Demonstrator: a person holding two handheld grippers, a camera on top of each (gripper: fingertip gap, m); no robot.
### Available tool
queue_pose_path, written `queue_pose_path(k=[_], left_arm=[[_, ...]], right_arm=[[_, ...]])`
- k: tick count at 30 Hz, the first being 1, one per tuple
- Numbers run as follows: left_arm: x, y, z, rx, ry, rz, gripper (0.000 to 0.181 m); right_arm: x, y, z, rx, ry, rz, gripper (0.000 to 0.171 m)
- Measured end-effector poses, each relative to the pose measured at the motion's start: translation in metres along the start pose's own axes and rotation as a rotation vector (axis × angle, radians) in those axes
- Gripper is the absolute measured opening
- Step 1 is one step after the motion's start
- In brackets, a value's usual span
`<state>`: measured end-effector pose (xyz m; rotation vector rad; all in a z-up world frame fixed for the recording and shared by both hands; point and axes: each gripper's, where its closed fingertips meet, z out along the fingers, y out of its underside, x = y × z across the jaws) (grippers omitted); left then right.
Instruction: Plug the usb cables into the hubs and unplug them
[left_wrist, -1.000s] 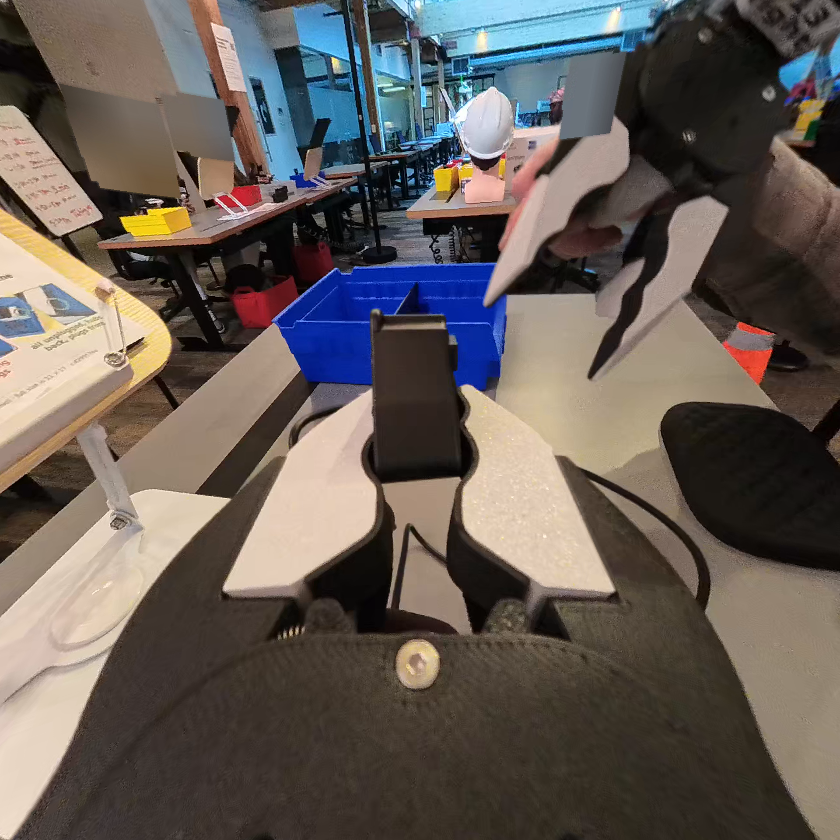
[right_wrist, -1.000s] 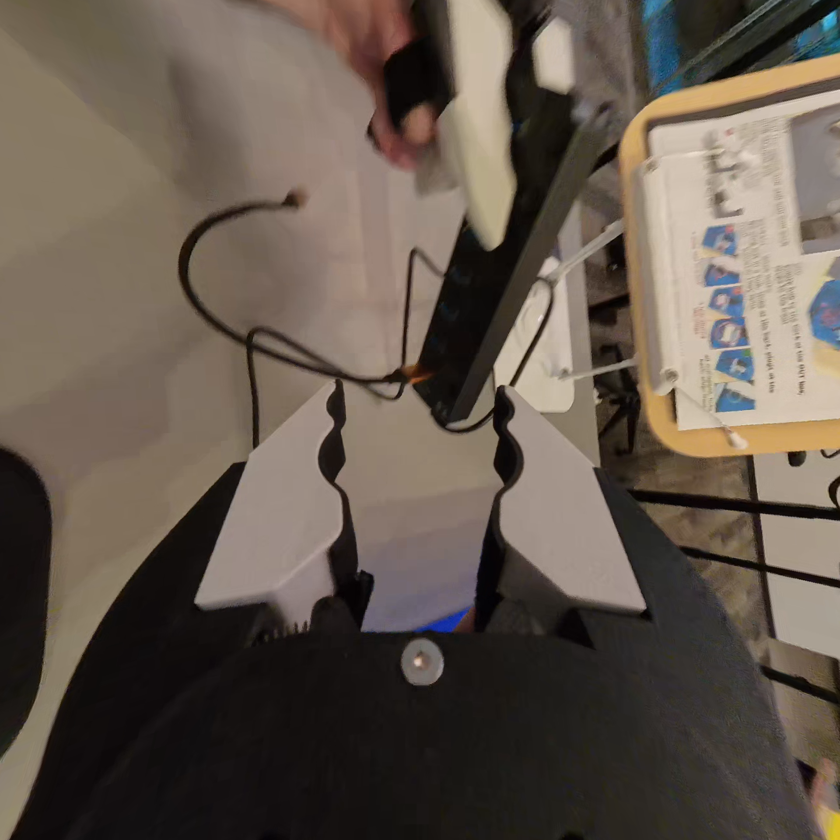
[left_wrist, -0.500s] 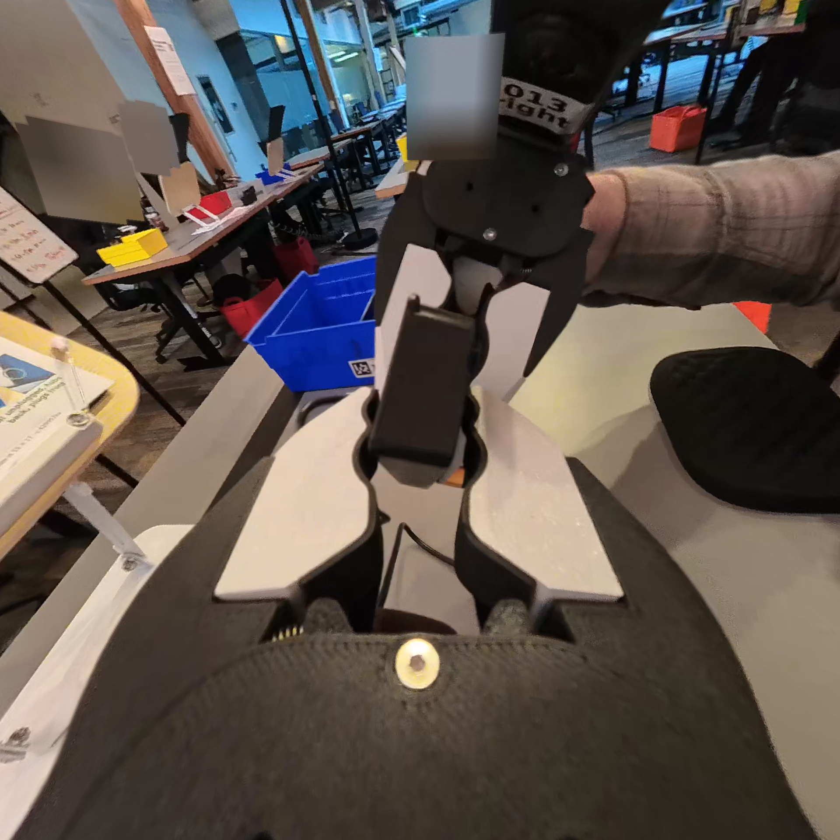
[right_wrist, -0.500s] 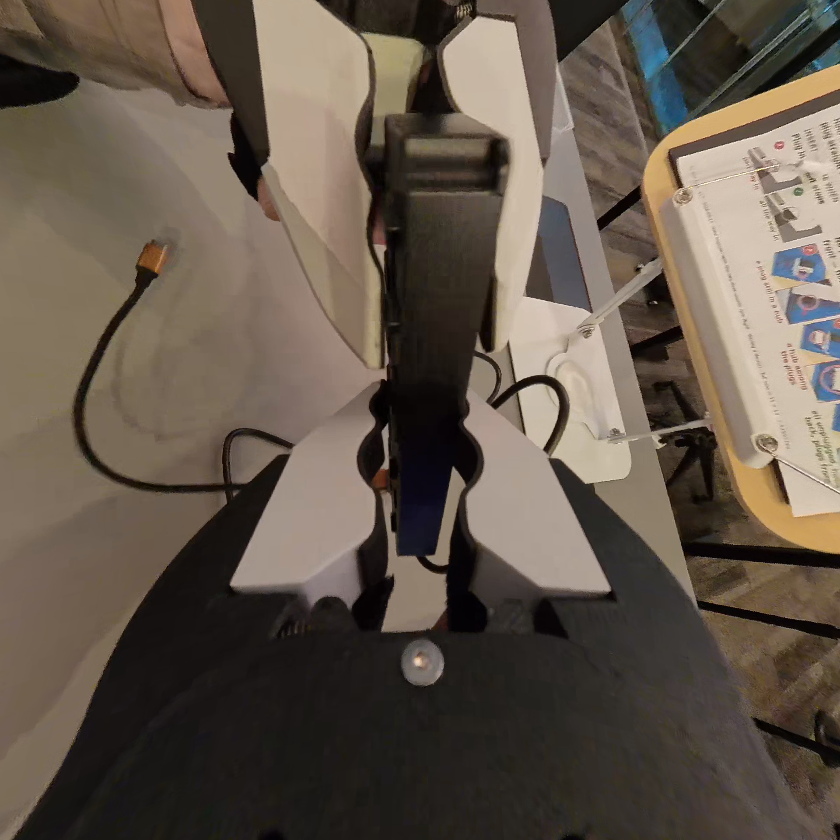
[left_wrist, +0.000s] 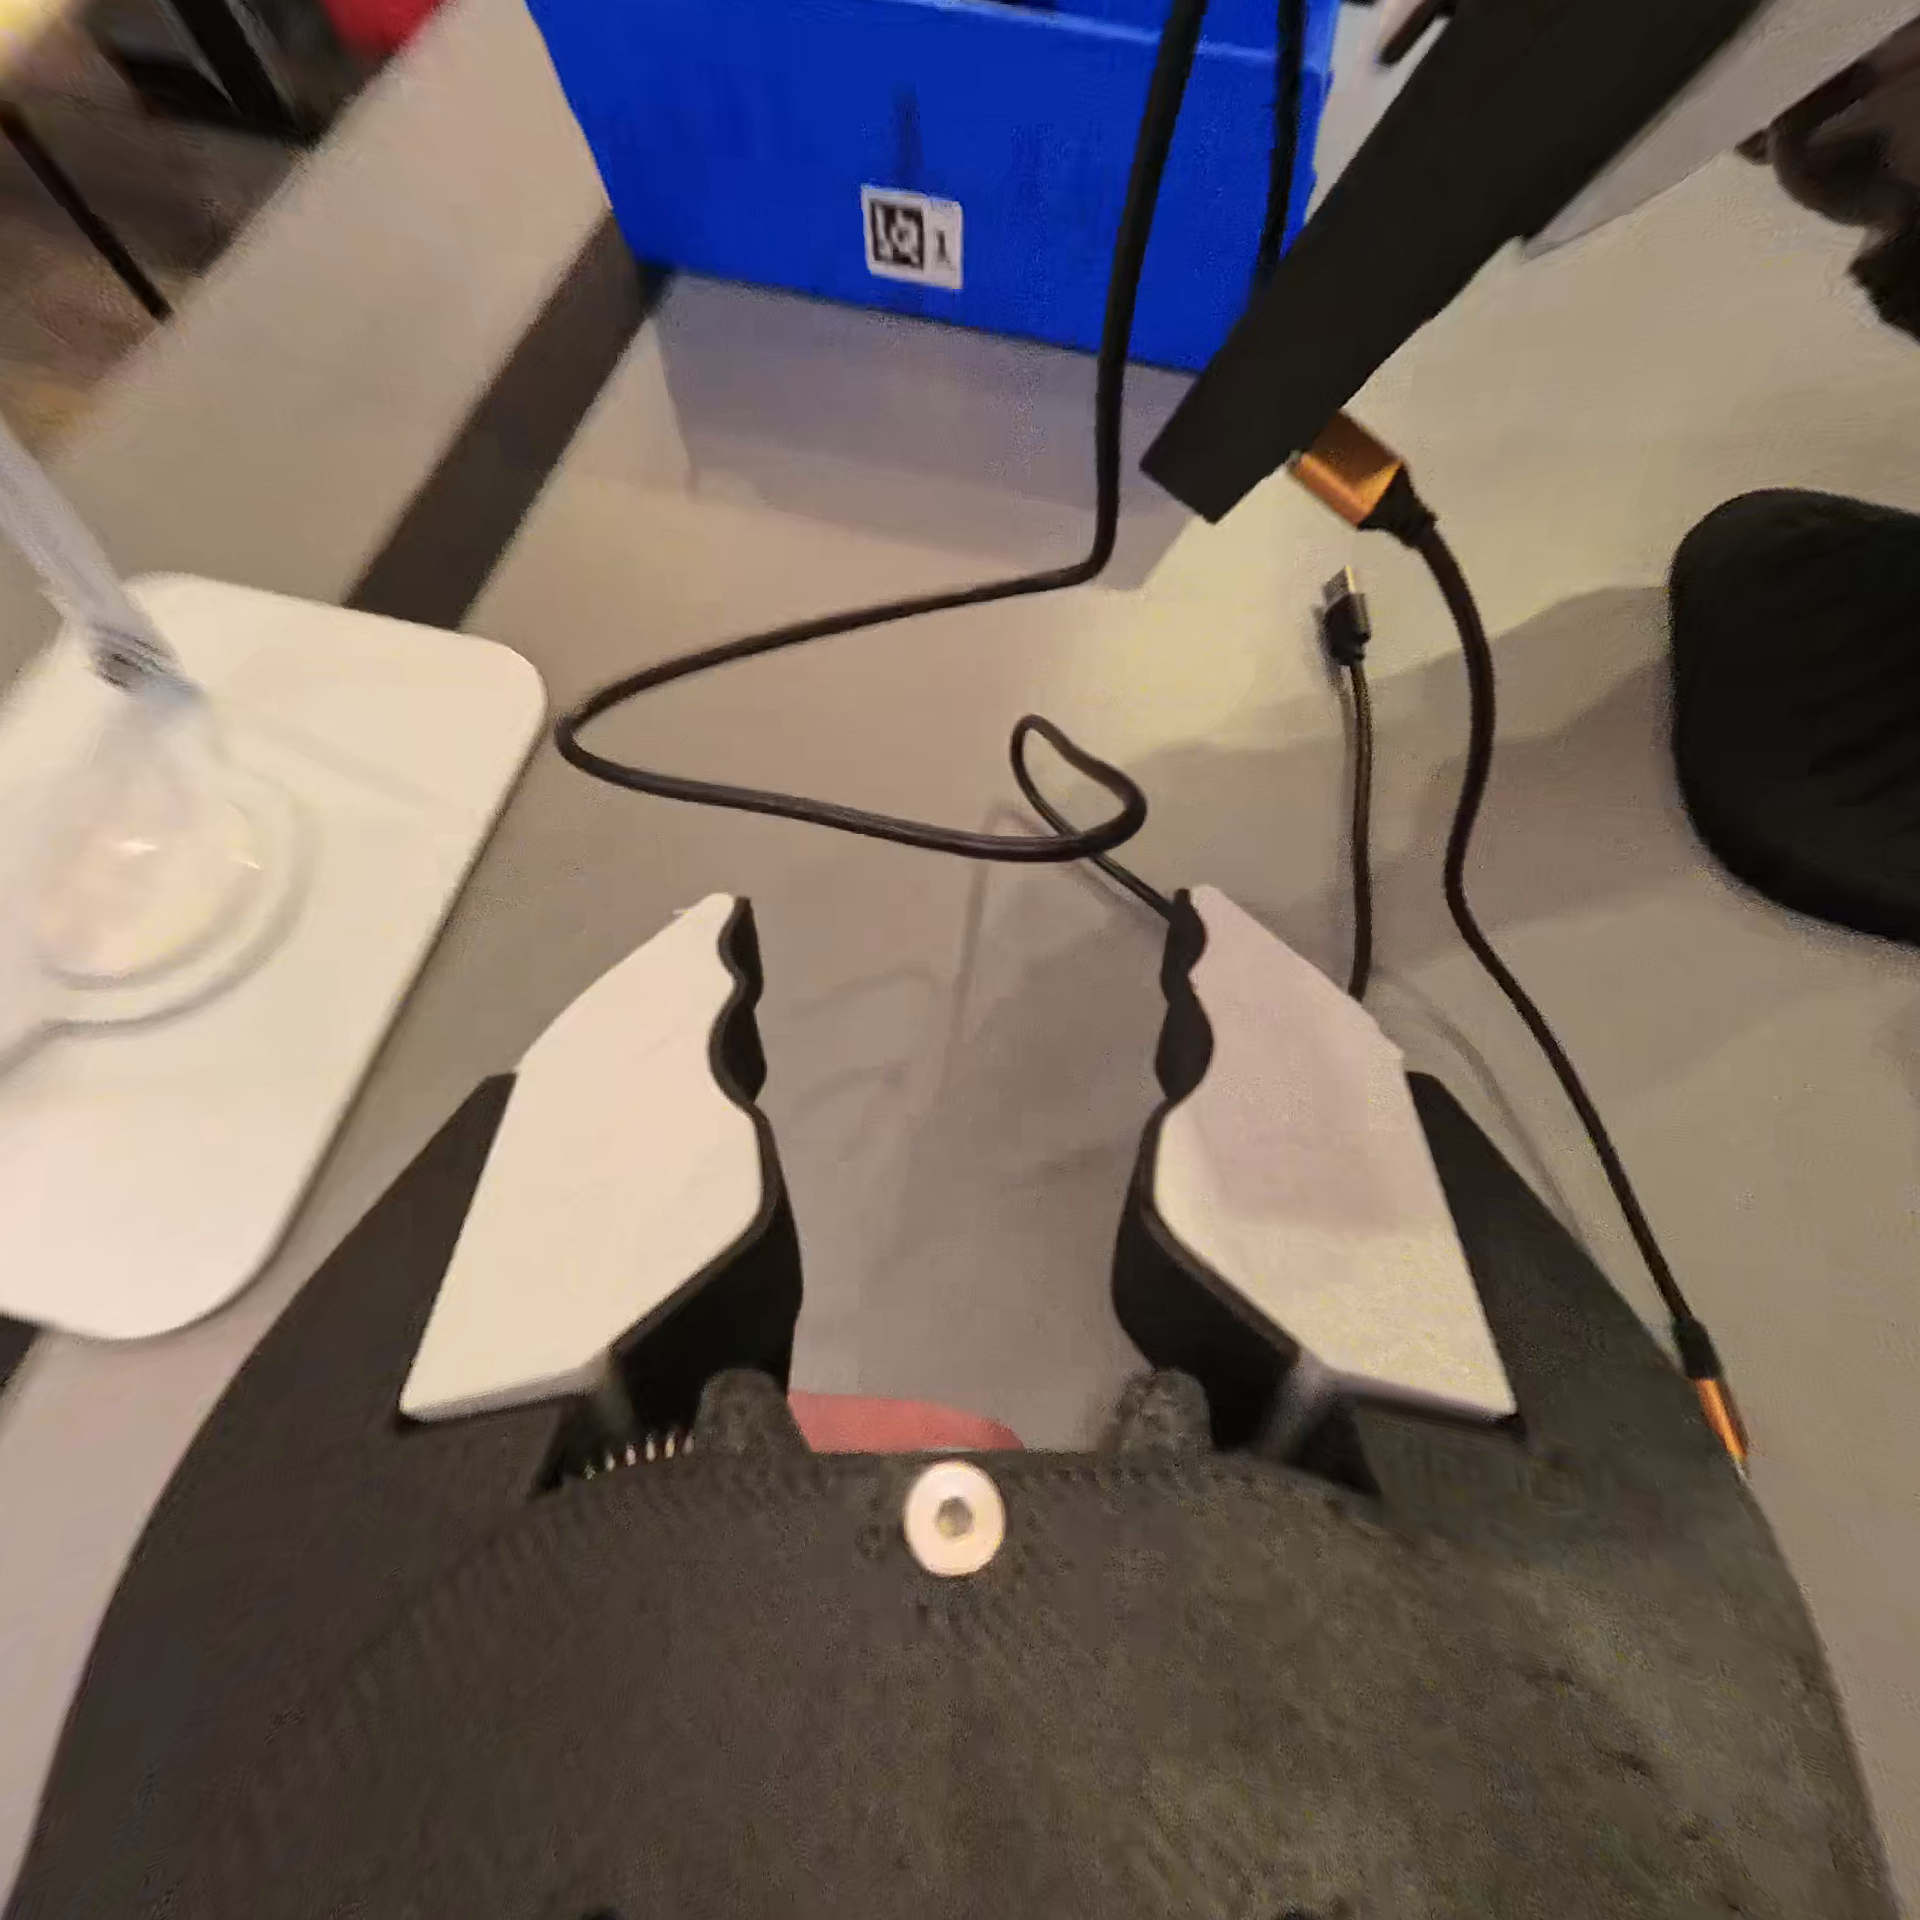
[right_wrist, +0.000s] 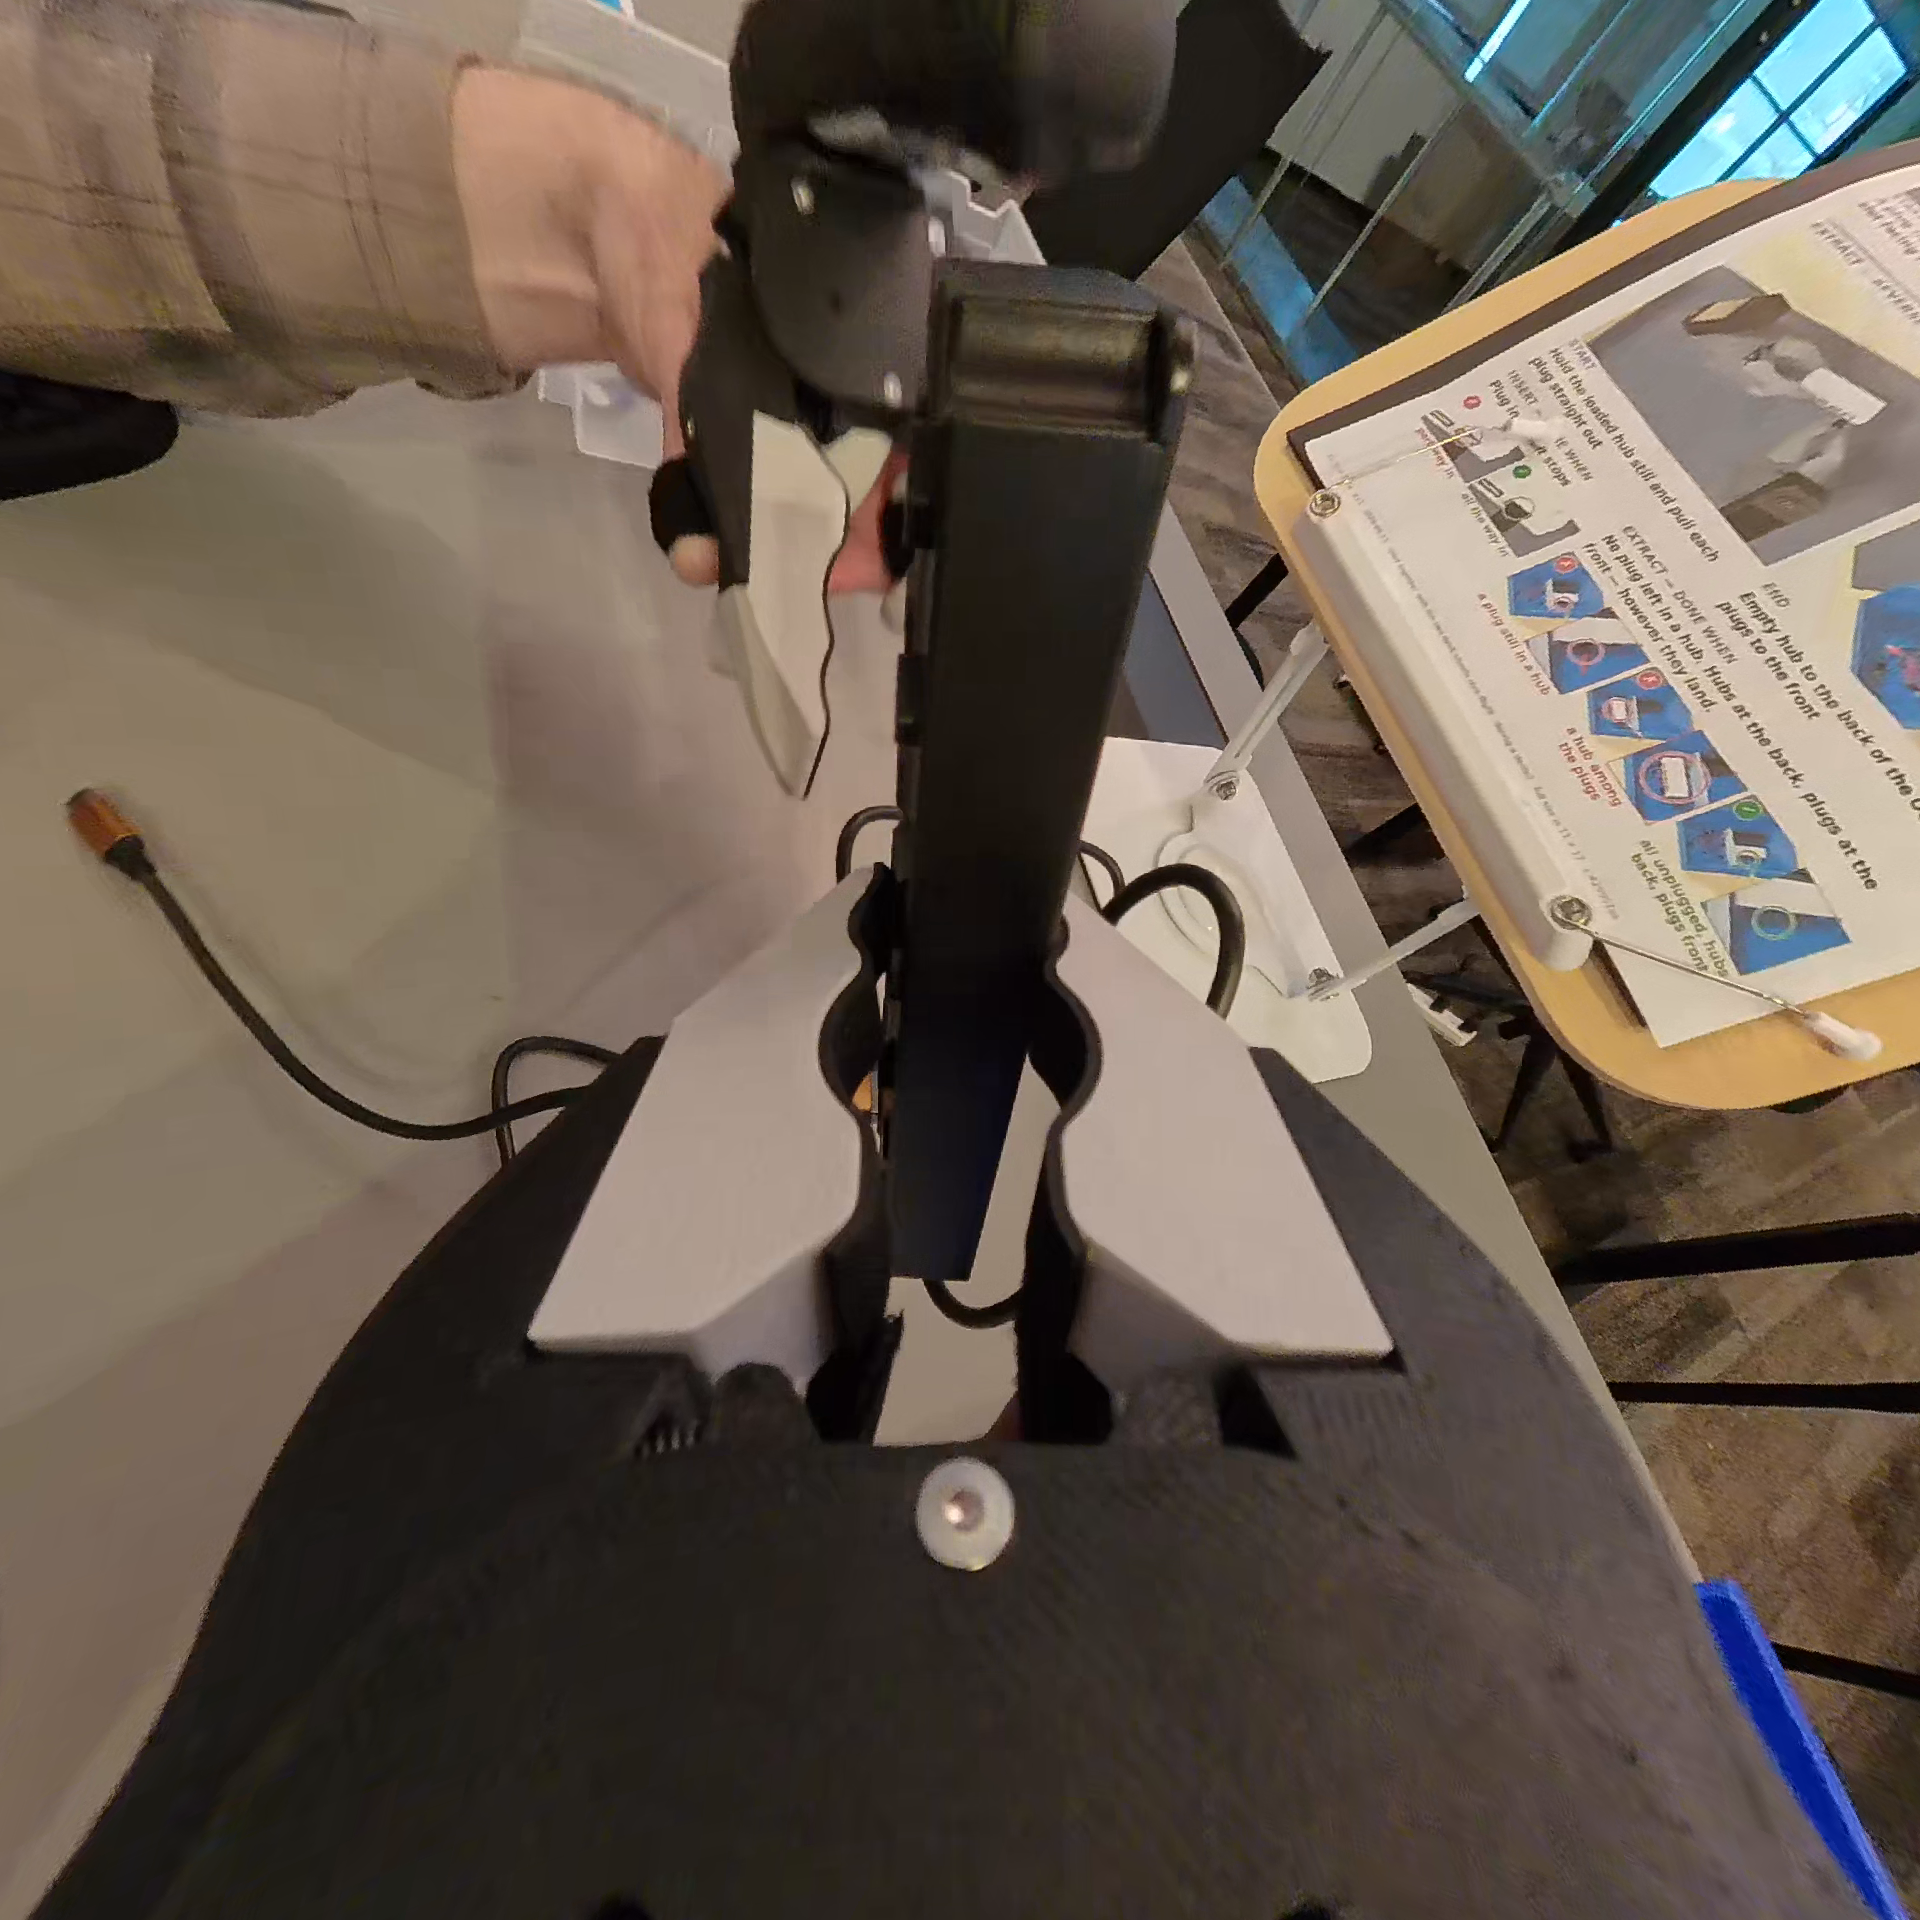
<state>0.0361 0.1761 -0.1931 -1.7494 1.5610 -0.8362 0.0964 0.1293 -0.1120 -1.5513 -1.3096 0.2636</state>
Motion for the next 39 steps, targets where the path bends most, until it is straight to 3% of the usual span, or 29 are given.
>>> queue_pose_path(k=[6,10,12,14,20,26,34,39], left_arm=[[0.020,-0.003,0.035,0.082,0.182,-0.208,0.074],[0.027,-0.017,0.049,0.190,0.211,-0.267,0.037],[0.021,-0.020,0.056,0.223,0.148,-0.286,0.013],[0.018,-0.025,0.057,0.265,0.122,-0.284,0.006],[0.007,-0.042,0.036,0.328,0.047,-0.214,0.004],[-0.011,-0.050,0.012,0.276,-0.089,-0.061,0.004],[-0.034,-0.046,0.015,0.225,-0.210,0.012,0.004],[-0.038,-0.041,0.016,0.201,-0.247,0.054,0.004]], right_arm=[[-0.003,0.001,-0.004,0.021,0.008,0.008,0.021],[-0.005,0.004,-0.004,0.035,0.013,0.021,0.021],[-0.006,0.006,-0.005,0.038,0.015,0.029,0.021],[-0.007,0.006,-0.006,0.051,0.017,0.050,0.022],[-0.009,0.009,-0.012,0.110,0.019,0.187,0.022],[-0.015,0.033,0.002,0.101,0.070,0.360,0.022],[0.022,0.077,0.030,0.014,0.371,0.503,0.021],[0.014,0.091,0.049,-0.013,0.277,0.694,0.021]])
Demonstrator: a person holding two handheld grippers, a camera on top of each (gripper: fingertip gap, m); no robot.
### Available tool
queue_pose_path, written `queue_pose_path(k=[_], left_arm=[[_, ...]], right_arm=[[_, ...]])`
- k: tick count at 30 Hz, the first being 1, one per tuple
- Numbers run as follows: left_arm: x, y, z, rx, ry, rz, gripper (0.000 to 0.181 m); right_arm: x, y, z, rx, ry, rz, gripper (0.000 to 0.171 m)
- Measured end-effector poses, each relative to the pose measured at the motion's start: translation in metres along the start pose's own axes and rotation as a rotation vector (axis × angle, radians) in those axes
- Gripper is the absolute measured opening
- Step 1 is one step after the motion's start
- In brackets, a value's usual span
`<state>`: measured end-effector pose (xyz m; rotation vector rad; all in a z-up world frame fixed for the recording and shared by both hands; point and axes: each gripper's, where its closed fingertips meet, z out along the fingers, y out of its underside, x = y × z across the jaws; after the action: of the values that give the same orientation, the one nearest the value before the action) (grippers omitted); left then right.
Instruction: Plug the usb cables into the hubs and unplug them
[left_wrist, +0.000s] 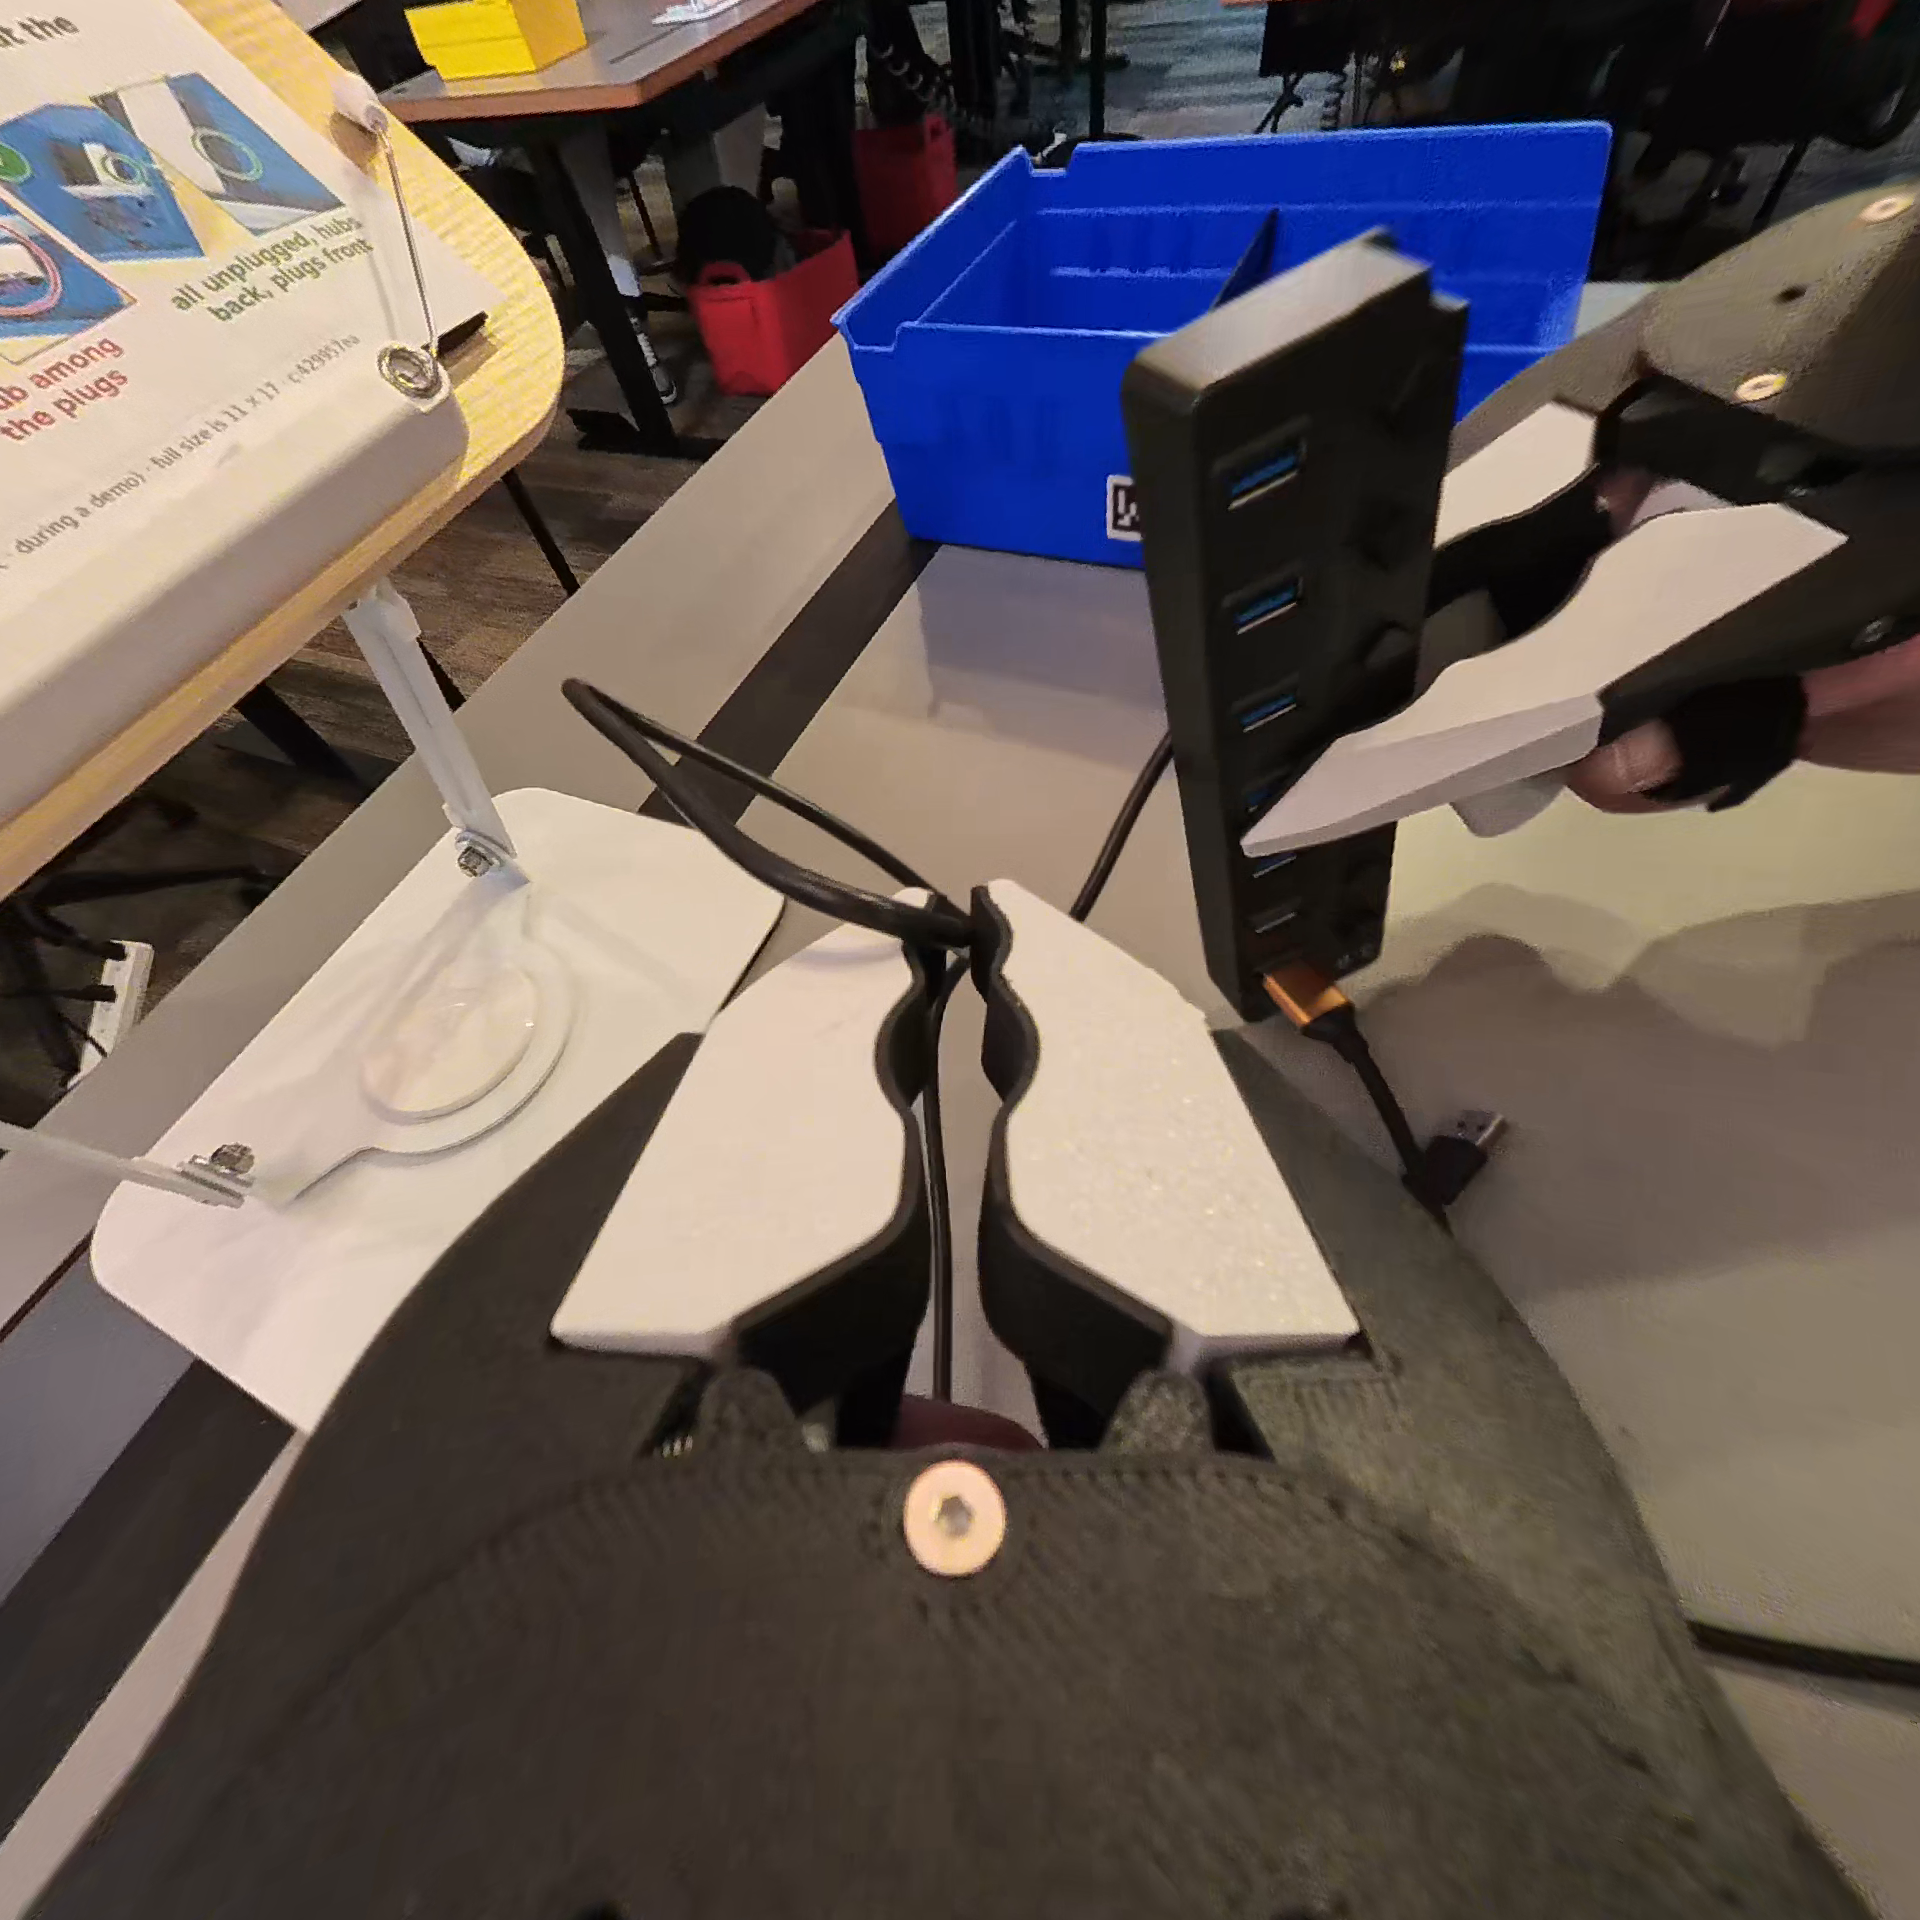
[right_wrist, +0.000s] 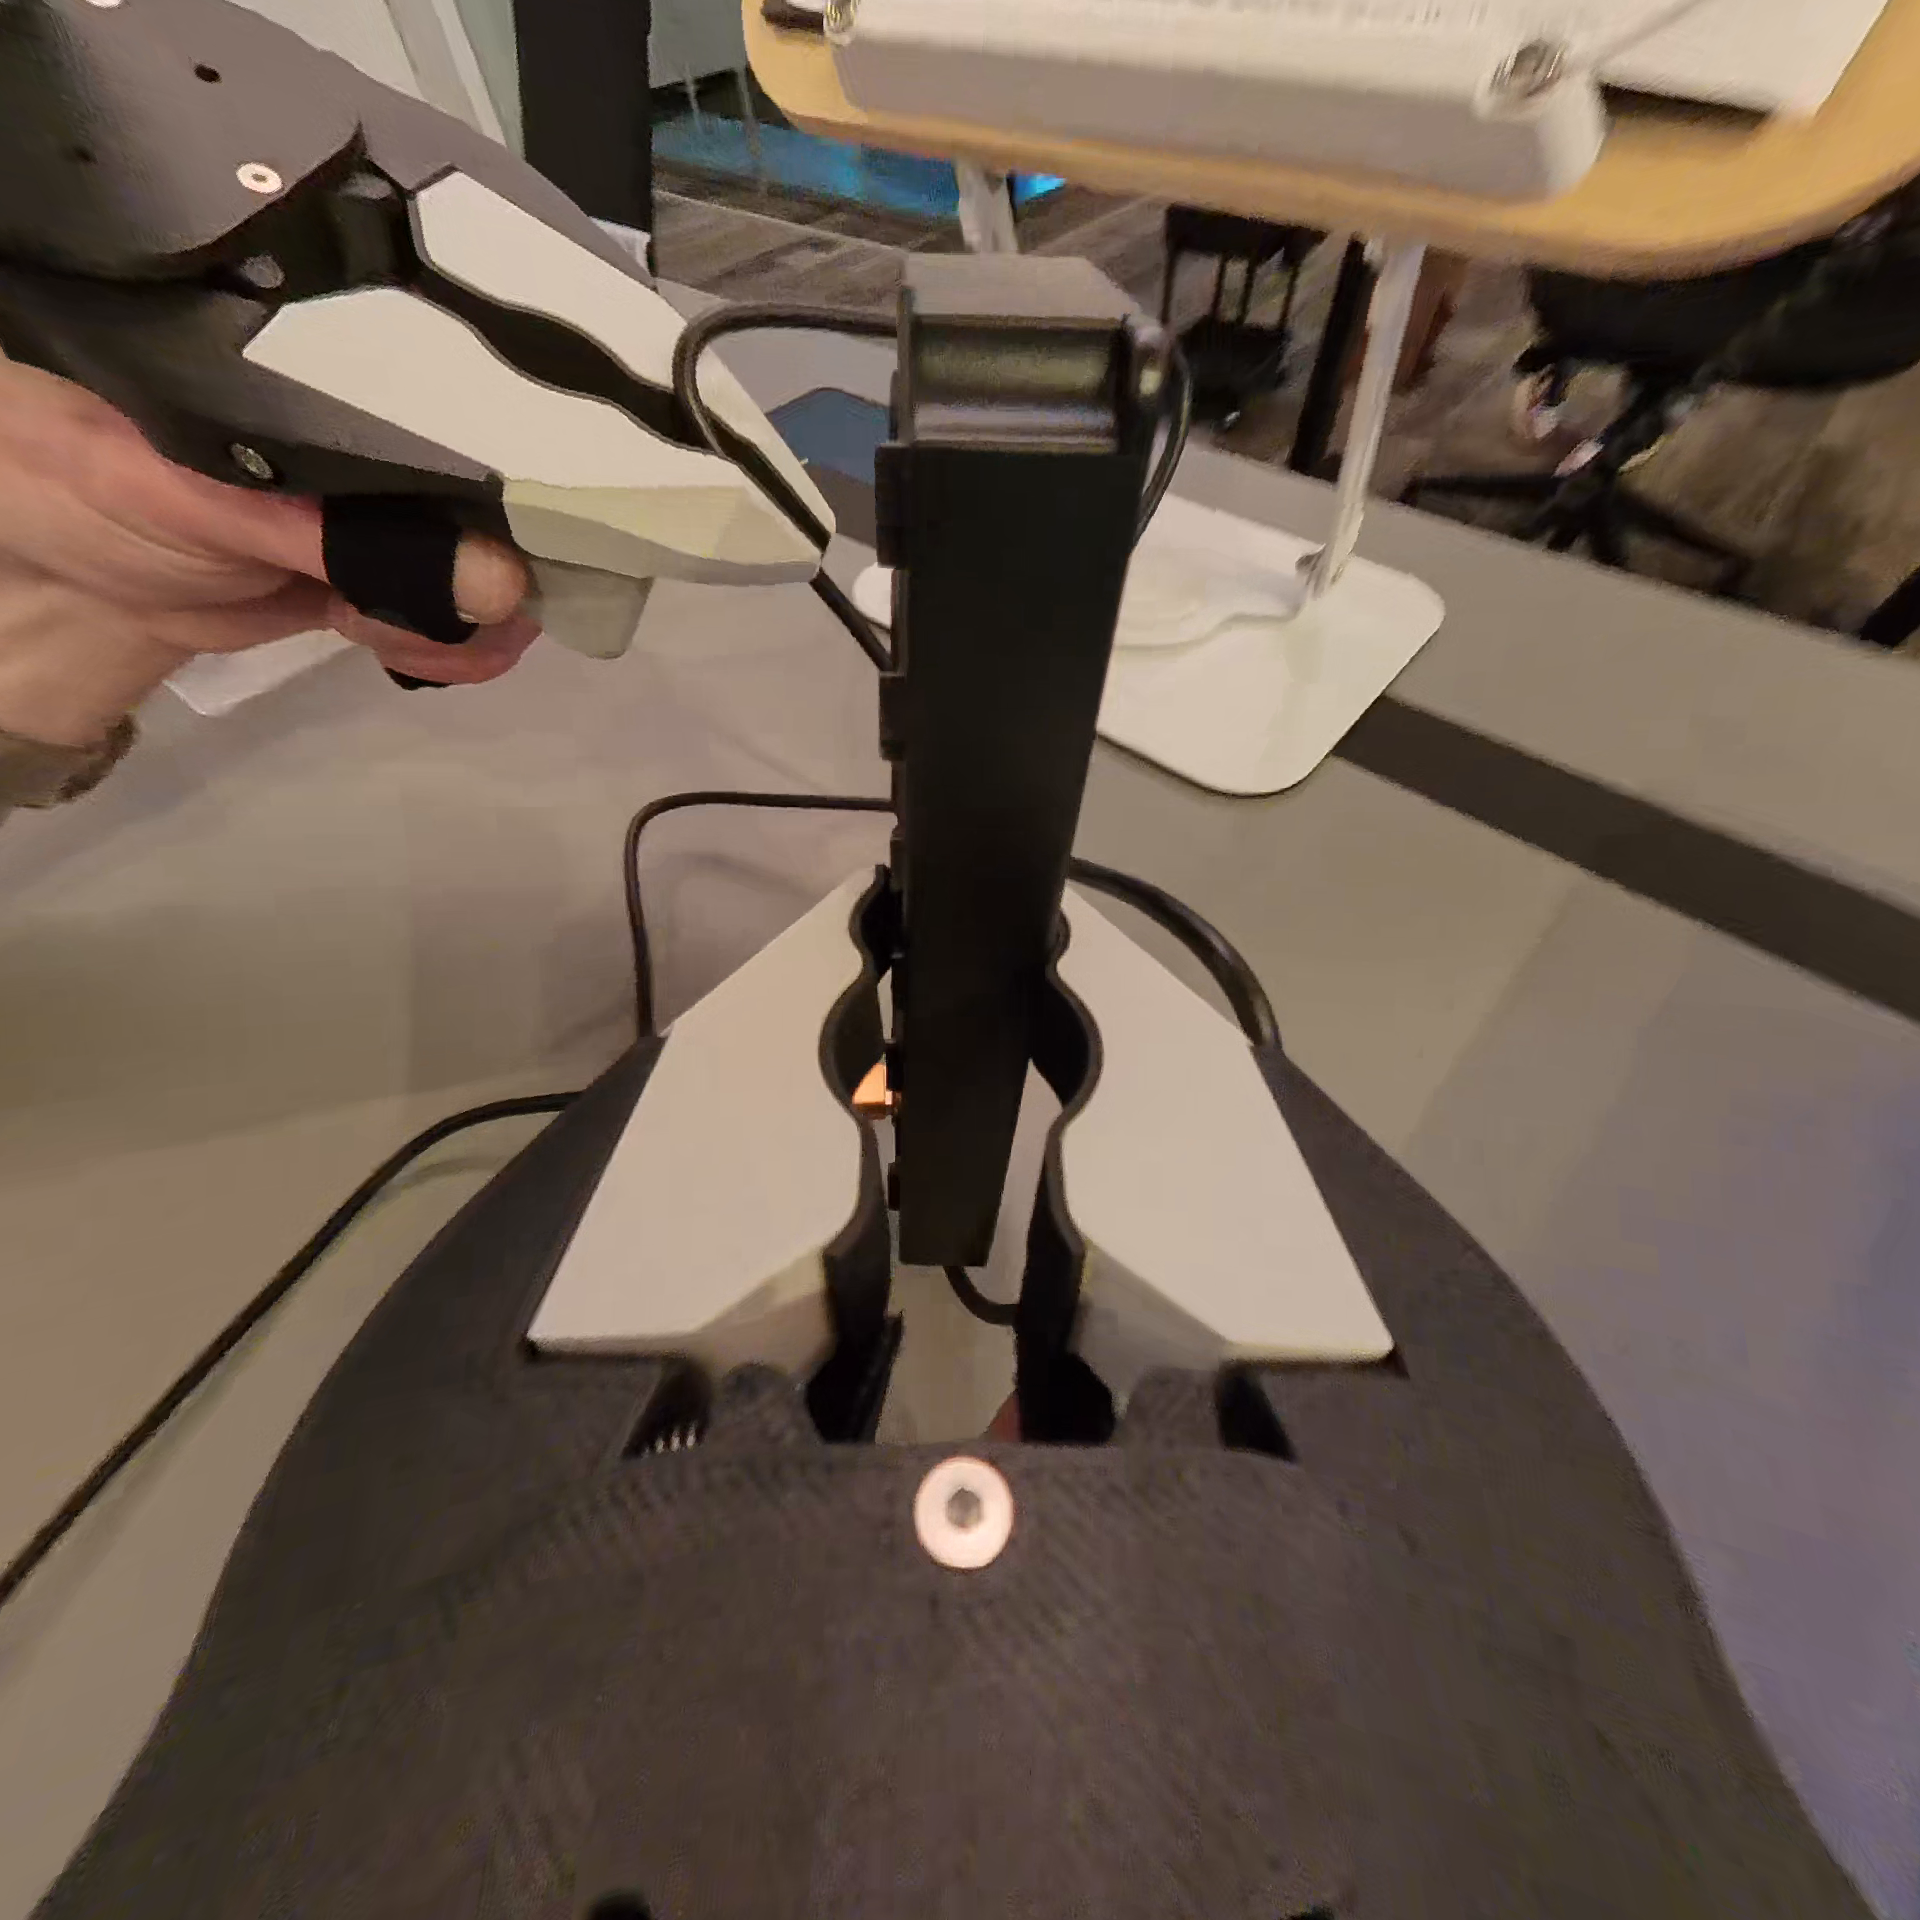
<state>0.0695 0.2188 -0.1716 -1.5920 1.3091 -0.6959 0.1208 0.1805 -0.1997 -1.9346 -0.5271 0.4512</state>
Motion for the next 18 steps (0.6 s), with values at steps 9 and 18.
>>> queue_pose_path(k=[9,18], left_arm=[[0.011,0.018,0.004,-0.096,0.070,0.014,0.004],[0.017,0.031,0.020,-0.104,0.169,-0.164,0.004]], right_arm=[[0.009,0.013,0.001,-0.061,-0.165,0.327,0.022],[0.037,0.043,0.015,-0.133,-0.173,0.452,0.029]])
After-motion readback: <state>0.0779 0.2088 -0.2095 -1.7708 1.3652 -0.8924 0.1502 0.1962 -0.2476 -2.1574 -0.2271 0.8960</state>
